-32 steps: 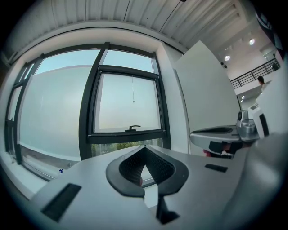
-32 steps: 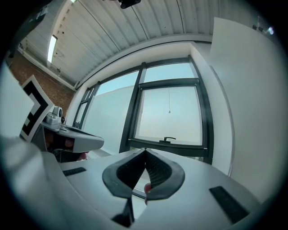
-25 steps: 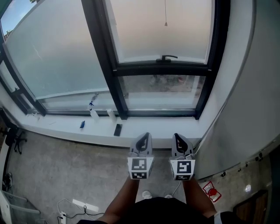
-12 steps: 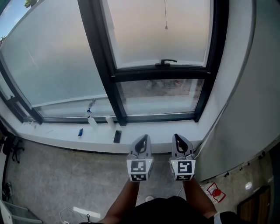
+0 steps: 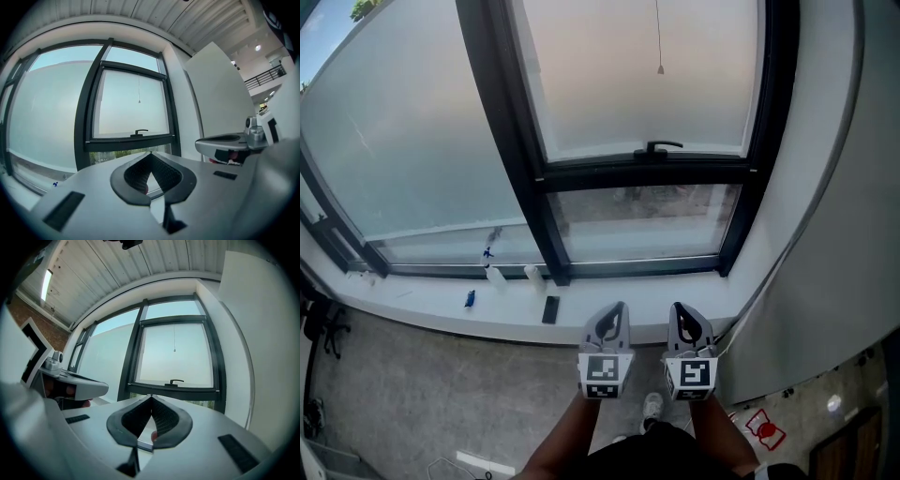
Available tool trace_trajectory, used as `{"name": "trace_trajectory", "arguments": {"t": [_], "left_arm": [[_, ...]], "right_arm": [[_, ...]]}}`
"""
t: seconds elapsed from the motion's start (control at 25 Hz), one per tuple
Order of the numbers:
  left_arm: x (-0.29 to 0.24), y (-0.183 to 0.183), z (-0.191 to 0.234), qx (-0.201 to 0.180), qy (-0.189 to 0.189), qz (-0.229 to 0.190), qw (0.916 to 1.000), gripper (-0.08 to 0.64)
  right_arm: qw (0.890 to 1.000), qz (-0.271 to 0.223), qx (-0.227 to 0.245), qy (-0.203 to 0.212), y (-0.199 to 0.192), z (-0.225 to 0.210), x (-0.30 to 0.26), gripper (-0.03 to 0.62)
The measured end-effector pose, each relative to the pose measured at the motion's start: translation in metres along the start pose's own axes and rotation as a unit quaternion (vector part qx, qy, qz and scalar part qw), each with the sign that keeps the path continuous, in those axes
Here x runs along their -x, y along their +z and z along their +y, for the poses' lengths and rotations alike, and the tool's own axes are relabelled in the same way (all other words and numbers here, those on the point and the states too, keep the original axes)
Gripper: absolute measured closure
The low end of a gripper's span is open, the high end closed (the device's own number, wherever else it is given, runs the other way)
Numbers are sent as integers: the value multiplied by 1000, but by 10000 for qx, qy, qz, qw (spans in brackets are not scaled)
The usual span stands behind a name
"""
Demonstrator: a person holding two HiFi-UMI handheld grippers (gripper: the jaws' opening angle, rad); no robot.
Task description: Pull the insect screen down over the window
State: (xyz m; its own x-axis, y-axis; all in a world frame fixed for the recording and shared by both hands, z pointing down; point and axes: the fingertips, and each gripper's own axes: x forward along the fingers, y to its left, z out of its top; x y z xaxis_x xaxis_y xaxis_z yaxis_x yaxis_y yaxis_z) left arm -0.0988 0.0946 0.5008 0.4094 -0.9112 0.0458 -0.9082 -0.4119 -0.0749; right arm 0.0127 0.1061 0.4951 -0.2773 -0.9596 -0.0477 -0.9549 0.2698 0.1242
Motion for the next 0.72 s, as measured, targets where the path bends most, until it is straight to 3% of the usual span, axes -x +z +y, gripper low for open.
{"name": "trace_trajectory", "arguments": {"t": [0.72], "left_arm": [[-125,7,36,-5,265,100,9996,558]], "right_arm": [[9990,267,36,346,-22,-53,-126,589]]}}
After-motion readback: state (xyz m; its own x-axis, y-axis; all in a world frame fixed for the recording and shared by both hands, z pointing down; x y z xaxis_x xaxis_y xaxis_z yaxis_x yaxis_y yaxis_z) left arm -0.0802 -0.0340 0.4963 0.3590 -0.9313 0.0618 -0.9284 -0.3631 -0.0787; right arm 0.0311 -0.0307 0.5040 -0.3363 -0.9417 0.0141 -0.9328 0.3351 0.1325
